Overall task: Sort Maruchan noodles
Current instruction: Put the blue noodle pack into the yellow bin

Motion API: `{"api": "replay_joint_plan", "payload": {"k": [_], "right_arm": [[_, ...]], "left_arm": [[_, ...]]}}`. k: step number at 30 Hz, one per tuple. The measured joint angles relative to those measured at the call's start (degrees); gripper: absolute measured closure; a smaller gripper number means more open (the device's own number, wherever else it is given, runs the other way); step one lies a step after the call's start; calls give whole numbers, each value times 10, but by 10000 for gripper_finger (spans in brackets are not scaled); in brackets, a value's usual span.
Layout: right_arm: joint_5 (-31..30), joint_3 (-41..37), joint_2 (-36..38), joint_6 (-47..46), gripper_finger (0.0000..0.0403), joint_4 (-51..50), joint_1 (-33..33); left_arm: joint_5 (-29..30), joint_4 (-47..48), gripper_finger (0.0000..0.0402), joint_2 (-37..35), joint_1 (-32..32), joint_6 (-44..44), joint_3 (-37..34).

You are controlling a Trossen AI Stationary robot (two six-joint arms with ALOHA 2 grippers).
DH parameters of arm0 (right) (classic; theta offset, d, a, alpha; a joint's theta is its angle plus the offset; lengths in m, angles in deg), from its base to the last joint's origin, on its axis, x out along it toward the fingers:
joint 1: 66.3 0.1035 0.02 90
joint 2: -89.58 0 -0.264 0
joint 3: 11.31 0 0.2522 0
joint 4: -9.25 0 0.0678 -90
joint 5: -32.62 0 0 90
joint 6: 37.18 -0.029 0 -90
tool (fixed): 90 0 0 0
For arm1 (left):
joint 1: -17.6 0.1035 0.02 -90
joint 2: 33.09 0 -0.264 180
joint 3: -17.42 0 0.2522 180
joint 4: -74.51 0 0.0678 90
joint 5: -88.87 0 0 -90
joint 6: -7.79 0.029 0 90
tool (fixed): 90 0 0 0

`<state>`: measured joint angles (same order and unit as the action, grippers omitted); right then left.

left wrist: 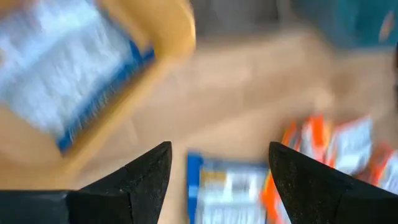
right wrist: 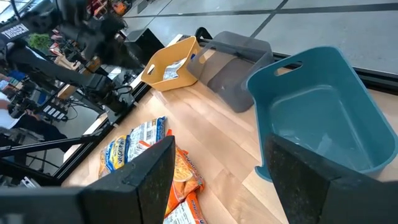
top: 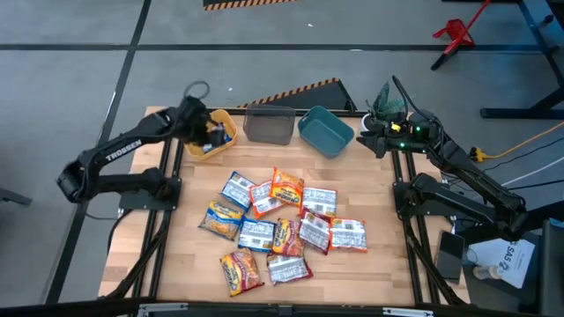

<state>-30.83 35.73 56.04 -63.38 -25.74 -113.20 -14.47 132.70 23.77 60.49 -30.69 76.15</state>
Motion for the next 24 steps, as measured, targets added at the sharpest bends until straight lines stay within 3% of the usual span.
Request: {"api": "replay_joint_plan", "payload": {"k": [4, 9, 17, 24], "right_arm": [[0, 0, 0, 3, 169, 0, 0], [0, 0, 0, 10, 169, 0, 0], [-1, 0, 0, 10, 169, 0, 0], [-1, 0, 0, 11, 169, 0, 0]], "left_arm": [[31, 29, 141, 0, -100, -26, -39], [72, -46, 141, 0, -181, -94, -92], [119, -116, 141, 2, -248, -154, -156], [117, -197, 141, 6, -271, -188, -203]]}}
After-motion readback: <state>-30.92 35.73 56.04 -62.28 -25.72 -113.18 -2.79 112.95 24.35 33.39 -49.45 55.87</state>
